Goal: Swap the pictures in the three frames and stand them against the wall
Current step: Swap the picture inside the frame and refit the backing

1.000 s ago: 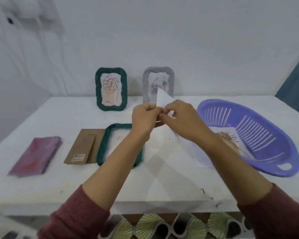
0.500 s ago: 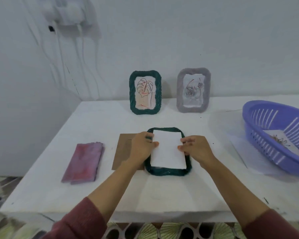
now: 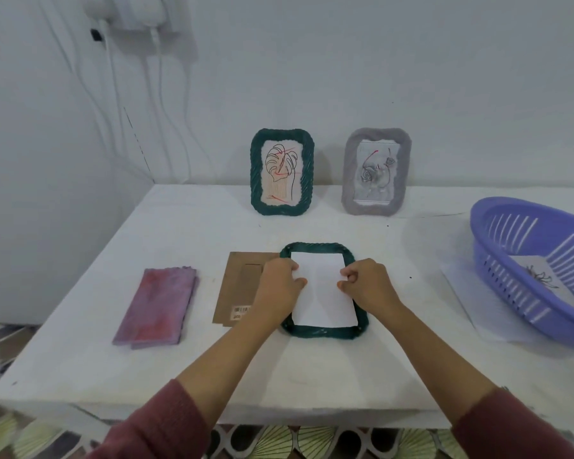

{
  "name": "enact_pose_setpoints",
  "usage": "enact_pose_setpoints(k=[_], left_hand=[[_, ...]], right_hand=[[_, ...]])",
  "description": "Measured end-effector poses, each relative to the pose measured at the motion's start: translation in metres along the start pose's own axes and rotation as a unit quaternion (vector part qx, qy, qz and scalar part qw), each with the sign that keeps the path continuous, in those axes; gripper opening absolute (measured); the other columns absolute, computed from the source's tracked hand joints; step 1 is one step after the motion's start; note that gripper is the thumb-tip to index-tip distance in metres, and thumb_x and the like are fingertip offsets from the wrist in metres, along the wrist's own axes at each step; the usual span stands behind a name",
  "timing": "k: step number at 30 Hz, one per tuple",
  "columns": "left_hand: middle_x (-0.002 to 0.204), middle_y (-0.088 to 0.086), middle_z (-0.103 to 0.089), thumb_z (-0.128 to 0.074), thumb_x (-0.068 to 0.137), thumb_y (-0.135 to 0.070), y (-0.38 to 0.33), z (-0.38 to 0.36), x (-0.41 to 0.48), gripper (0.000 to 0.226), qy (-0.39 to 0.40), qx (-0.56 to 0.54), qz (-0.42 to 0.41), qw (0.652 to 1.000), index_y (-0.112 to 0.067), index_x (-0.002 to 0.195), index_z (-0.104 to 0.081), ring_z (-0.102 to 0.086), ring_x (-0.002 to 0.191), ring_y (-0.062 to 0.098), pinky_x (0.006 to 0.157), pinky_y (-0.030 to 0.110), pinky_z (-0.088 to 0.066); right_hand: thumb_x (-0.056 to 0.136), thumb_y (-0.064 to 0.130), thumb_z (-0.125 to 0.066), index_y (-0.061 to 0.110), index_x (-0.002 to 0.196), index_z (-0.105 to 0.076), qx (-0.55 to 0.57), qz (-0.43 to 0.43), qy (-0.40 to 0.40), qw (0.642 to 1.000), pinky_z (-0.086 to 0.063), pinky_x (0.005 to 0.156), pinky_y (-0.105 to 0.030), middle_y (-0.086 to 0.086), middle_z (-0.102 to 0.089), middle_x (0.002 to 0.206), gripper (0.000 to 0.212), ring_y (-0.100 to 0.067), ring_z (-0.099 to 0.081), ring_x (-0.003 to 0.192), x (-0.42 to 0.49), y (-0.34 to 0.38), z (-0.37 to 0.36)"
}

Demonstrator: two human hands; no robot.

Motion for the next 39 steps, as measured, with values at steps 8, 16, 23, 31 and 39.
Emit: enact_pose_setpoints(k=[8,16,23,31,39], left_hand=[[0.125,0.012,-0.054,-0.060,0.088,-0.020,0.002,-0.001,0.001,0.042,0.006,0.024,-0.004,1.000,-0.003,0.126,-0.052,-0.052,0.115,0.022,0.099,0.027,-0.042],[0.122,0.010,-0.055,-0.060,0.089,-0.024,-0.007,0.015,0.001,0.035,-0.041,0.054,-0.043,0.997,-0.009,0.120,-0.058,-0.056,0.106,0.022,0.091,0.028,-0.045],[0.127,0.007,-0.055,-0.068,0.082,-0.022,0.008,0.012,0.009,0.040,0.051,0.008,-0.001,0.999,-0.011,0.119,-0.059,-0.050,0.111,0.018,0.084,0.019,-0.036],[0.130,0.007,-0.054,-0.071,0.079,-0.018,0.012,0.007,0.011,0.043,0.079,0.008,-0.005,0.997,-0.011,0.120,-0.059,-0.048,0.117,0.021,0.089,0.020,-0.034],[0.126,0.007,-0.056,-0.072,0.078,-0.020,0.015,0.007,0.013,0.041,0.084,-0.003,-0.012,0.996,-0.013,0.117,-0.060,-0.049,0.106,0.018,0.091,0.026,-0.040]], right_hand=[[0.083,0.012,-0.065,0.002,0.116,-0.062,-0.005,-0.005,0.008,1.000,-0.039,0.084,-0.020,-0.014,-0.064,0.113,0.035,-0.024,-0.060,0.103,0.003,0.000,0.000],[0.080,0.012,-0.069,0.007,0.111,-0.066,0.074,-0.003,-0.010,0.997,-0.041,0.066,-0.017,-0.007,-0.057,0.088,0.031,-0.018,-0.053,0.084,0.010,-0.007,0.026],[0.074,0.012,-0.075,0.018,0.106,-0.068,0.096,-0.002,0.111,0.989,-0.037,0.062,-0.019,0.001,-0.047,0.076,0.033,-0.013,-0.048,0.071,0.009,-0.019,0.016],[0.072,0.011,-0.076,0.014,0.108,-0.068,0.094,0.007,0.126,0.987,-0.029,0.058,-0.021,0.002,-0.039,0.069,0.037,-0.013,-0.038,0.066,0.012,-0.019,0.004],[0.072,0.010,-0.076,0.013,0.108,-0.068,0.098,0.010,0.126,0.987,-0.027,0.057,-0.020,0.003,-0.038,0.063,0.037,-0.011,-0.035,0.059,0.015,-0.021,0.002]])
Point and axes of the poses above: each hand's wrist, its own x-axis towards the middle knuckle, its own z-axis out of the back of the hand, y = z × x, the point moved 8 cm from there along x, towards the middle knuckle
